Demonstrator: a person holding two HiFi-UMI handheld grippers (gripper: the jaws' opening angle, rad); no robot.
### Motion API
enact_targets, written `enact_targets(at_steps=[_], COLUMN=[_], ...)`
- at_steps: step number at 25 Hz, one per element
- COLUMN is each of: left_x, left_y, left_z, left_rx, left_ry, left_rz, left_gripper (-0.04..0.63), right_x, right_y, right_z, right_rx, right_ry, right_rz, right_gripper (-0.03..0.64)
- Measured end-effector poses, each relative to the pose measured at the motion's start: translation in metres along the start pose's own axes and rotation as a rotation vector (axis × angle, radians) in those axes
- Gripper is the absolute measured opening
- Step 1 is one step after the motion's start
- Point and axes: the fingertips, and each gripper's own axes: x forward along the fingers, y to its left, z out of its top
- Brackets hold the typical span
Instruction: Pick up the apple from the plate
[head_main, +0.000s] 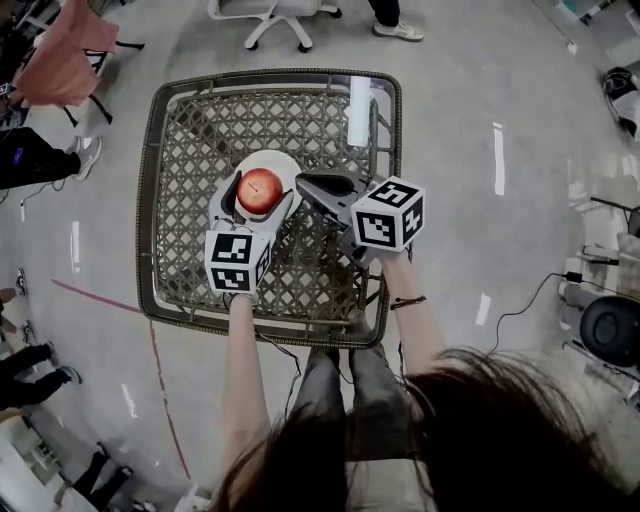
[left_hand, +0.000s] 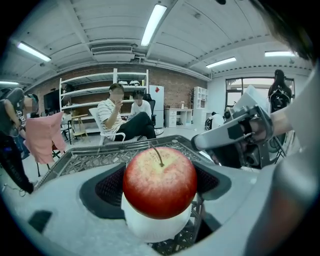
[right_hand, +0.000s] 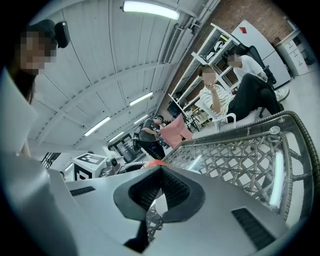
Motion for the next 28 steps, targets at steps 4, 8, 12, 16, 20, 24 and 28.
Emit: enact_targets(at_steps=[4,8,12,16,20,24,28], left_x=[-0.008,-0.019,-0.029,-0.037,-0.043,-0.048,-0.055], left_y=[-0.002,-0.005,-0.009,-0.012,-0.015,-0.02,-0.025], left_z=[0.007,0.016,0.022,0.028,0.034,0.04,0.044], left_rx=[-0.015,-0.024,-0.035,-0.046,-0.046,-0.052,-0.055], left_ry=[-0.018,-0.029,-0.033,-0.04,-0.055,-0.062,-0.068], left_rz=[0.005,0.01,0.011,0.012,0.015,0.015,0.013], left_gripper=[0.408,0.408,0.408,0.408,0.408,0.408,0.408], right_x=[-0.003,-0.007,-0.011,-0.015,-0.019,-0.022,-0.024], right_y=[0.006,0.015,0.026,0.034,0.039,0.045,0.053], right_z=[0.006,0.013,0.02,0.025,0.028,0.032,0.035], right_rx=[-0.012,-0.022,-0.034,-0.042,-0.052,-0.059,-0.067], right_ry=[-0.002,-0.007,-0.012,-0.012,-0.017,-0.02,-0.016], right_rz=[0.002,0.004,0.011,0.015,0.017,0.023,0.029], right_gripper=[0.009,0.009,0.009,0.009,0.009,0.009,0.009])
